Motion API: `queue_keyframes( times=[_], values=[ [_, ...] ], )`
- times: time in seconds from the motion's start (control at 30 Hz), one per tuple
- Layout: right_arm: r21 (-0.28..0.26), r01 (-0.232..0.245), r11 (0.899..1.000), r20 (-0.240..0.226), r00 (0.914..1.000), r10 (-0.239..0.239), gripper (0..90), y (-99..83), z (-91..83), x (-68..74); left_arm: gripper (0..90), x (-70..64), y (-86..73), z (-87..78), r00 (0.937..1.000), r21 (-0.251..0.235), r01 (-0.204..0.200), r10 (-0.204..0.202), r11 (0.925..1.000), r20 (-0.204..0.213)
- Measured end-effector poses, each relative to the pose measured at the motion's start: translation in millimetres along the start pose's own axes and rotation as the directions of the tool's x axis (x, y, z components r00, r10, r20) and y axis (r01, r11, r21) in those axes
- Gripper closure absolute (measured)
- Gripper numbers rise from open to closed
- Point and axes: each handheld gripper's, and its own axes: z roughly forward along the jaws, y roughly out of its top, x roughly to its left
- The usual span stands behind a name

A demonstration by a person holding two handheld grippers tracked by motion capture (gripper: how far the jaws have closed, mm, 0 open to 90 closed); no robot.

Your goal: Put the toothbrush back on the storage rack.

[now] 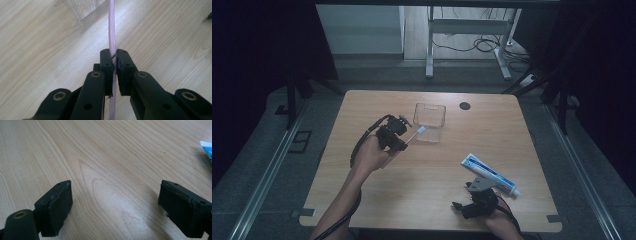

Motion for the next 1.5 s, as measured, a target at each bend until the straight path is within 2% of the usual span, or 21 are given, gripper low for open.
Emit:
queue_keyframes(
  times=[0.43, 0.57, 0.63, 0.8, 0.83, 0.87, 1.07, 1.23, 1.5],
  values=[
    [-0.001, -0.001, 1.000, 0.001, 1.0000, 0.001, 11.8, 0.0, 0.1, 0.1, 84.0, 2.3, 10.1, -4.2, 0.9999, -0.028, -0.011, 0.011, 0.9996, -0.005],
    [-0.001, -0.001, 1.000, 0.002, 1.0000, 0.001, 11.8, 0.0, 0.1, 0.1, 84.0, 4.5, 13.7, -3.7, 1.0000, -0.036, -0.008, 0.007, 0.9993, -0.003],
    [-0.002, 0.001, 1.000, 0.002, 1.0000, -0.001, 11.8, 0.0, 0.1, -0.1, 84.0, 5.3, 16.3, -3.3, 1.0000, -0.054, 0.007, -0.007, 0.9985, 0.001],
    [-0.002, 0.000, 1.000, 0.002, 1.0000, 0.000, 11.8, 0.0, 0.2, 0.0, 84.0, 7.3, 20.2, -5.3, 1.0000, -0.060, -0.002, 0.002, 0.9982, -0.005],
    [-0.002, 0.000, 1.000, 0.002, 1.0000, 0.000, 11.8, 0.0, 0.2, 0.0, 84.0, 6.6, 20.9, -5.2, 1.0000, -0.070, 0.007, -0.007, 0.9975, -0.003],
    [-0.001, 0.000, 1.000, 0.001, 1.0000, 0.000, 11.8, 0.0, 0.1, 0.0, 84.0, 7.5, 22.1, -6.6, 0.9999, -0.063, -0.006, 0.005, 0.9980, -0.009],
    [-0.001, 0.003, 1.000, 0.000, 1.0000, -0.003, 11.9, -0.1, 0.1, -0.2, 84.0, 6.4, 28.9, -9.4, 0.9998, -0.097, 0.001, -0.003, 0.9953, -0.019],
    [0.000, 0.005, 1.000, -0.001, 1.0000, -0.005, 11.9, -0.1, 0.0, -0.4, 84.0, 4.9, 36.2, -12.1, 0.9993, -0.109, -0.017, 0.013, 0.9939, -0.034],
    [0.000, 0.005, 1.000, -0.002, 1.0000, -0.005, 11.9, -0.1, 0.0, -0.5, 84.0, 3.5, 43.4, -10.8, 0.9986, -0.109, -0.037, 0.032, 0.9933, -0.042]
  ],
)
